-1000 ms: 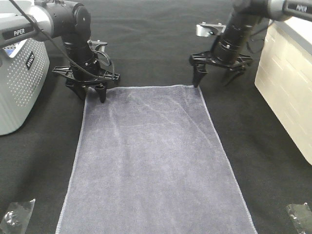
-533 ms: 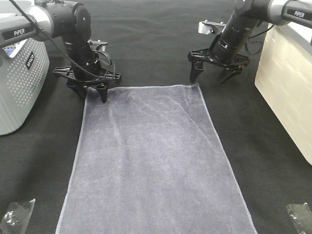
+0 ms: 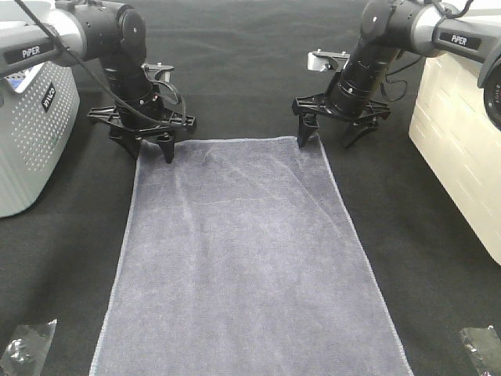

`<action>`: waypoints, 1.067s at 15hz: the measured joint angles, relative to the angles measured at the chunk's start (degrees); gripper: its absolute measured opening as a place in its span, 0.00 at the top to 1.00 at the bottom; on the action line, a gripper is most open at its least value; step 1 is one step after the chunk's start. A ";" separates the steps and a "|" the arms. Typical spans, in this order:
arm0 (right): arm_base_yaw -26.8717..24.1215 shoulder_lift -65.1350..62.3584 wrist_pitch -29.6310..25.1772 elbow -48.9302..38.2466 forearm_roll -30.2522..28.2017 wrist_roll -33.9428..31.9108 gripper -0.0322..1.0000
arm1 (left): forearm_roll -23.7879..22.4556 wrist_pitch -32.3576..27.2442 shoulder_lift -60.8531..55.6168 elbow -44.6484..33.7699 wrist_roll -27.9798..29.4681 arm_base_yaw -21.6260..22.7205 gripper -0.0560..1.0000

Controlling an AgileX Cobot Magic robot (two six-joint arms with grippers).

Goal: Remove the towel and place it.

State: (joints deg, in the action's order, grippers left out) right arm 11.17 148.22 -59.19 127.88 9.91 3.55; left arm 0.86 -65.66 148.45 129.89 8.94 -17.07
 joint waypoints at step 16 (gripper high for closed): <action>4.13 0.46 3.27 0.17 -3.84 1.55 0.95 | -0.86 4.01 0.00 0.00 -3.72 0.00 0.95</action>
State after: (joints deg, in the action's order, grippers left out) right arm 15.30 148.68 -55.92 128.06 6.07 5.10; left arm 0.00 -61.65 148.45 129.89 5.21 -17.07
